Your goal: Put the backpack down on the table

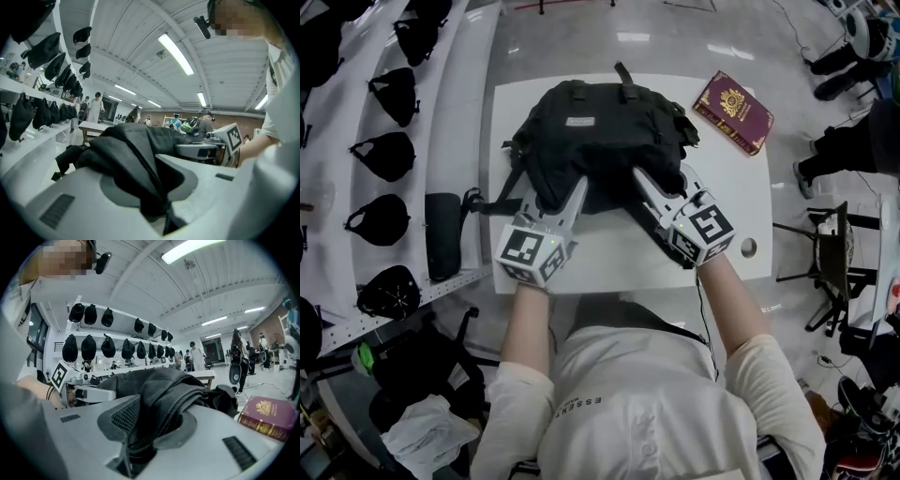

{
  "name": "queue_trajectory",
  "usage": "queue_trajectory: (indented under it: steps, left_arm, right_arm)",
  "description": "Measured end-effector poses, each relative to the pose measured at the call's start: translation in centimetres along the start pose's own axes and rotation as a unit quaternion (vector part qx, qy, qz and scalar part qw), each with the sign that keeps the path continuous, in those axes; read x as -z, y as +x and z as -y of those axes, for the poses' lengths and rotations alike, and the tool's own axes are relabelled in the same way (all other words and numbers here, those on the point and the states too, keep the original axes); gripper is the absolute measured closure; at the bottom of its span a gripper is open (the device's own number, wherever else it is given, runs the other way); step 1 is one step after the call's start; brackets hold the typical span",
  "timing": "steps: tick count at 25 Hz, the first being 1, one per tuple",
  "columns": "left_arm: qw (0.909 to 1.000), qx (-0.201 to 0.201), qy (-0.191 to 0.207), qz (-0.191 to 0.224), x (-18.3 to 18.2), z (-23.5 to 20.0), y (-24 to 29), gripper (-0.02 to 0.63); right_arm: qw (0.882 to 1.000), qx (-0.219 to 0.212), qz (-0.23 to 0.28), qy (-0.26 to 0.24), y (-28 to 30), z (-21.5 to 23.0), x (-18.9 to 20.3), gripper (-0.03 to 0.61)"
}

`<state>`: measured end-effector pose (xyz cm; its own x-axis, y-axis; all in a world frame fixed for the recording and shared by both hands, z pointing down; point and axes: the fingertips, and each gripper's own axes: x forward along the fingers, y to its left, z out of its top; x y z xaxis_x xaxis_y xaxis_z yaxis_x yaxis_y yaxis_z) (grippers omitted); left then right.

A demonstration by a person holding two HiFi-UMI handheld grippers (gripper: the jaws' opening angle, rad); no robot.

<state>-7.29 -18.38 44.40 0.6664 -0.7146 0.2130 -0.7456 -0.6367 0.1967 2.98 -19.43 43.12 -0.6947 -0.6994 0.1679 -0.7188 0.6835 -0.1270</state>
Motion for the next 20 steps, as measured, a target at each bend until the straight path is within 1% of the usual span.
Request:
queue_trajectory:
  steps: [7, 15, 17, 20]
  left_arm:
    - [0.9996, -0.001, -0.025, -0.015, 3.4, 1.7, -2.4, 0.529]
    - [0.9992, -0.001, -0.026, -0.031, 7.4, 3.3, -4.4, 0.525]
    - [0.9992, 0.000, -0.021, -0.034, 8.4, 3.6, -4.8, 0.523]
    - [0.9996, 0.006, 0.008, -0.025, 9.7, 4.0, -5.2, 0.517]
  right_arm:
    - [0.999, -0.006, -0.018, 0.025, -2.0, -2.2, 3.1, 0.469]
    - [0.998, 0.002, -0.043, 0.054, -4.0, -4.3, 6.8, 0.460]
    - [0.997, 0.004, -0.051, 0.060, -4.3, -4.7, 7.7, 0.460]
    - [0.996, 0.008, -0.059, 0.065, -4.8, -5.1, 9.0, 0.457]
